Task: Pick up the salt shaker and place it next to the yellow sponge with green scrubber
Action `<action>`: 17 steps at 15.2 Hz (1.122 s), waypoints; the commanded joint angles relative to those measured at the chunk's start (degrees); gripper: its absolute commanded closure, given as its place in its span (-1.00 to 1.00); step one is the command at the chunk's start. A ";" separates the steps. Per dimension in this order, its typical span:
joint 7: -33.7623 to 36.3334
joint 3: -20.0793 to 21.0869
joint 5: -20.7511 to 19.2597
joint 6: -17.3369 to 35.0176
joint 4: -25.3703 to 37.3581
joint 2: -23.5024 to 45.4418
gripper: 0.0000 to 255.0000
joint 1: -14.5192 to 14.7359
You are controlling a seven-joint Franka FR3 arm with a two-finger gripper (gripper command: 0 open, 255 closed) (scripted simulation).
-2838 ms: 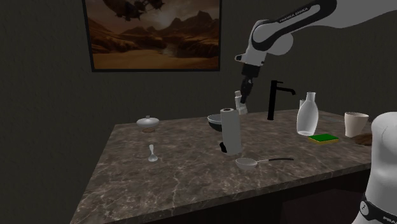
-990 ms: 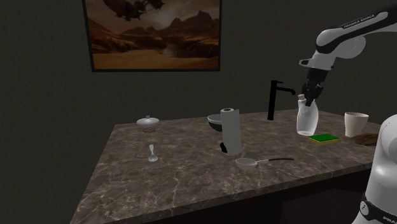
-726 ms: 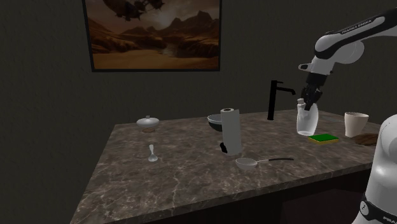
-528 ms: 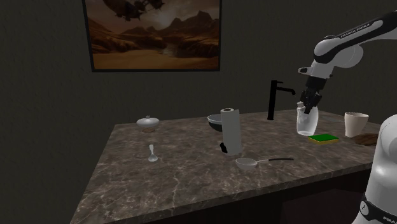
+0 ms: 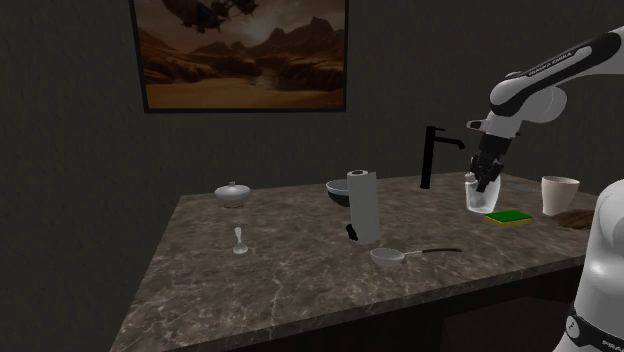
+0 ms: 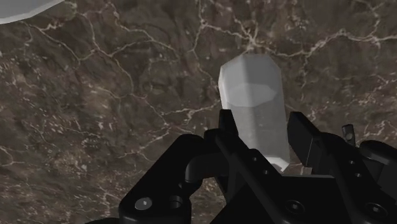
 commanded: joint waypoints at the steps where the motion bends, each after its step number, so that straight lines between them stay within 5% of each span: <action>1: -0.44 -0.87 0.12 1.74 -0.91 0.82 1.00 0.39; 12: -4.10 -7.07 2.27 11.87 -5.41 6.75 1.00 4.07; 17: -4.11 -7.07 2.27 11.87 -5.41 6.75 1.00 4.07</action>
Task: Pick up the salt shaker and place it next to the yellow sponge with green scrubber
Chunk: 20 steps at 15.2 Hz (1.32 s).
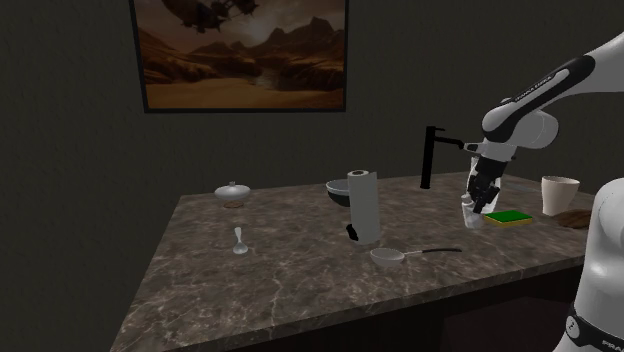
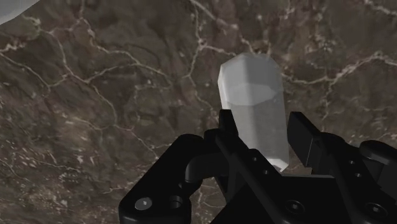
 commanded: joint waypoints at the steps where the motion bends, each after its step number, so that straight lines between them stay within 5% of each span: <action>1: -0.03 -0.03 0.02 0.03 0.00 0.03 1.00 0.02; 3: -0.03 -0.03 0.02 0.03 0.00 0.03 1.00 0.02; 4: -0.03 -0.04 0.02 0.03 0.01 0.03 -1.00 0.02; 9: -0.03 -0.04 0.02 0.04 0.01 0.03 -1.00 0.02; 13: 2.29 4.80 -2.59 -8.83 3.47 -5.67 -1.00 -4.16; 20: 2.28 4.80 -2.58 -8.83 3.47 -5.67 -1.00 -4.17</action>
